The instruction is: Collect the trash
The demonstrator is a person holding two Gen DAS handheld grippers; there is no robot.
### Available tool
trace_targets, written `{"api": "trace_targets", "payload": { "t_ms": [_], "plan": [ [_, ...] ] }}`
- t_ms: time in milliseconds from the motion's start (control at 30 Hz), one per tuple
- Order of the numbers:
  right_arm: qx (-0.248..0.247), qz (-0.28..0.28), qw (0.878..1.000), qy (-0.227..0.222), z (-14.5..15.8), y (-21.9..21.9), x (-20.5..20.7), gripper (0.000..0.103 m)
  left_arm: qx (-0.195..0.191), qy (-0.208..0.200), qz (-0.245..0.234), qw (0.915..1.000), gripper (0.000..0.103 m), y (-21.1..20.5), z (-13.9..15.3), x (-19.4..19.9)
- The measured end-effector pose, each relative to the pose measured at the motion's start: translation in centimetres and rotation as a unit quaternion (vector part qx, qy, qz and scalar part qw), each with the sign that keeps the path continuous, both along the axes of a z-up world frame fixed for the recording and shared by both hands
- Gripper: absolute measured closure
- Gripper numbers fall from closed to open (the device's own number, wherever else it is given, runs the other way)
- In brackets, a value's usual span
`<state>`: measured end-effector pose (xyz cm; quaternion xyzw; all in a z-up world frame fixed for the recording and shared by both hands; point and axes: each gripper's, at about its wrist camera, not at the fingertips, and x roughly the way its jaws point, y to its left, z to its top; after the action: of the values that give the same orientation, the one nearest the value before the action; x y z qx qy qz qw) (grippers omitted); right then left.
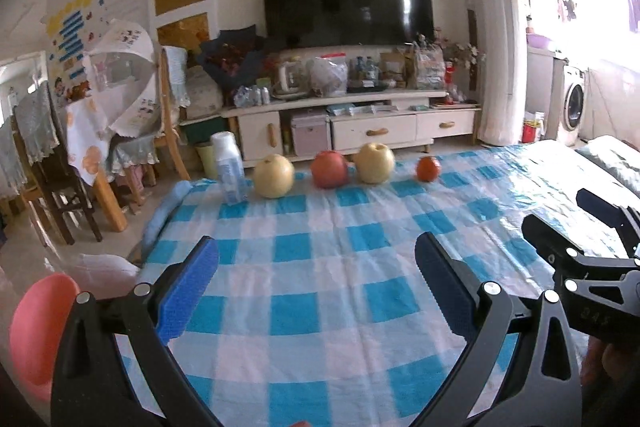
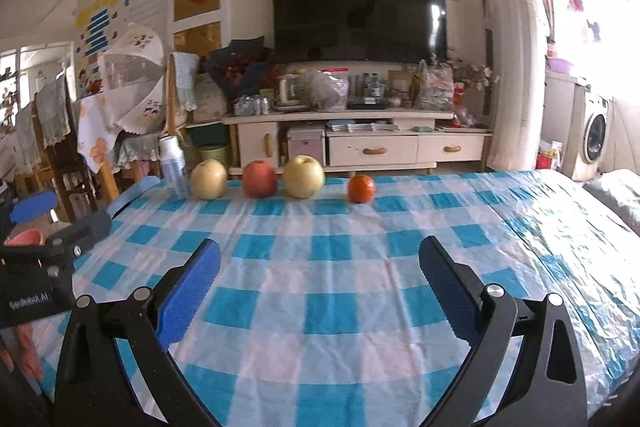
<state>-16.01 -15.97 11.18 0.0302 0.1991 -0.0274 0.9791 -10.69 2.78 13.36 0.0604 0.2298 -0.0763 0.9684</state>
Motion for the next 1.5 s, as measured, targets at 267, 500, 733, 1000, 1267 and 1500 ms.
{"api": "trace_targets", "payload": {
  "t_ms": [267, 500, 733, 1000, 1267, 1500],
  "plan": [
    [0.003, -0.025, 1.000, -0.004, 0.3, -3.2, -0.7, 0.005, -0.031, 0.014, -0.011, 0.9994, 0.004, -2.7, 0.3, 0.5],
    [0.020, -0.042, 0.999, -0.007, 0.8, -6.0, -1.0, 0.005, -0.022, 0.030, -0.013, 0.9992, 0.004, -5.8, 0.7, 0.7],
    [0.022, -0.045, 0.999, -0.005, 0.9, -7.3, -1.4, 0.005, -0.001, 0.029, -0.020, 0.9994, 0.004, -8.4, 0.5, 0.6],
    [0.041, -0.048, 0.998, -0.002, 0.8, -8.4, -1.5, 0.005, 0.019, 0.027, -0.010, 0.9994, 0.004, -9.5, 0.3, 0.7],
    [0.043, -0.047, 0.998, 0.000, 0.7, -8.7, -1.4, 0.005, 0.033, 0.025, 0.001, 0.9991, 0.004, -9.6, 0.1, 0.7],
    [0.041, -0.041, 0.998, -0.002, 0.7, -8.7, -1.2, 0.005, 0.036, 0.024, 0.008, 0.9990, 0.004, -9.1, 0.1, 0.8]
  ]
}}
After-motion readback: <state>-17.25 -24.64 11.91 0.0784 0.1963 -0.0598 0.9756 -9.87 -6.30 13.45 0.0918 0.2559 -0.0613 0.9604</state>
